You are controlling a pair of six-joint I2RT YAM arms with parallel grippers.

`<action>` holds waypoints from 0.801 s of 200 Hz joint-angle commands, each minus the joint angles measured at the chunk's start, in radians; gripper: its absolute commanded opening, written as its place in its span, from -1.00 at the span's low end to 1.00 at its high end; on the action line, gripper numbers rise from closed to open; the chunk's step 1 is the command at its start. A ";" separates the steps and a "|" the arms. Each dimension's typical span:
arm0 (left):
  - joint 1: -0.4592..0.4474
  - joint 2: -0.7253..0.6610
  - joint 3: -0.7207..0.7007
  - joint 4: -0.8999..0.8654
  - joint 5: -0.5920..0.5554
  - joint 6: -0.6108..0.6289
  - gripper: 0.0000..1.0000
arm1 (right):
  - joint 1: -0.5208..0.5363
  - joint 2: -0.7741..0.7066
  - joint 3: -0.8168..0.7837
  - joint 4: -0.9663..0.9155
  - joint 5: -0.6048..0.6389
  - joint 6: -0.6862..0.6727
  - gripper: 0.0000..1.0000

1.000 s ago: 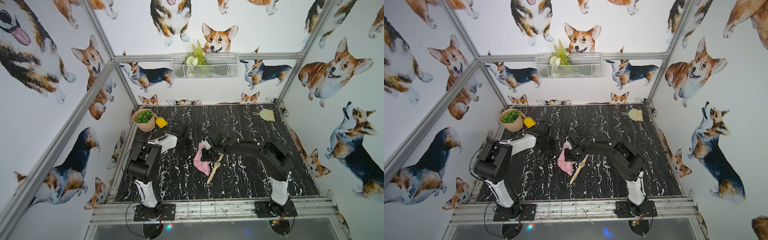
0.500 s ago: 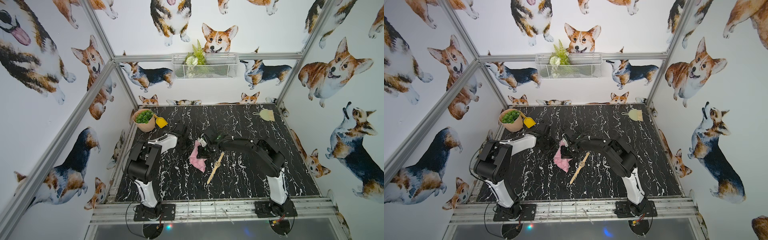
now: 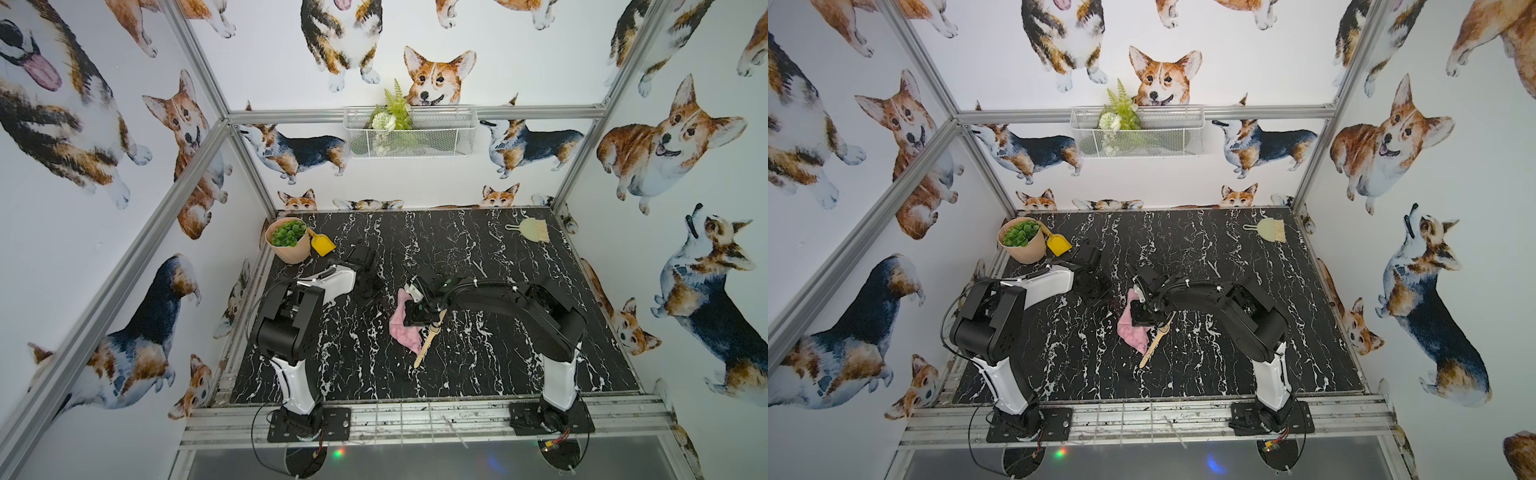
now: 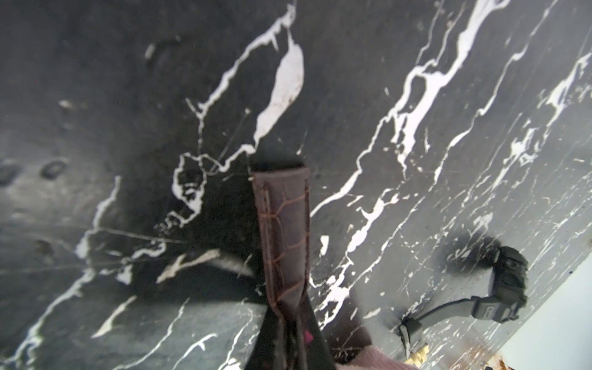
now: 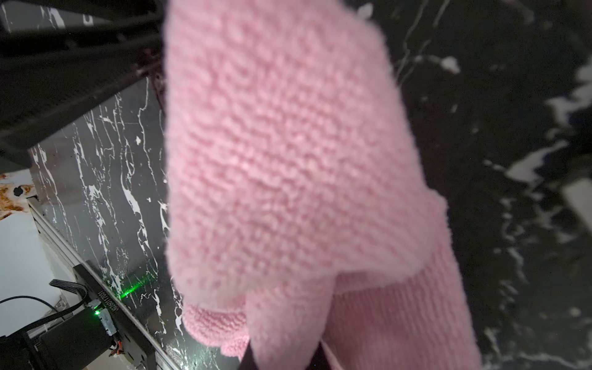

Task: Wipe the watch dial
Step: Wipe the dirt from the watch dial.

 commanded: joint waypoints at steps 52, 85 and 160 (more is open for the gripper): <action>-0.002 0.009 -0.036 -0.154 -0.063 -0.009 -1.00 | 0.017 0.094 0.218 -0.058 0.001 -0.015 -1.00; -0.001 0.006 -0.034 -0.157 -0.056 -0.008 -1.00 | 0.017 0.123 0.201 -0.033 -0.012 0.005 -1.00; -0.001 0.010 -0.039 -0.152 -0.050 -0.007 -1.00 | 0.017 0.098 0.092 0.008 -0.009 0.026 -1.00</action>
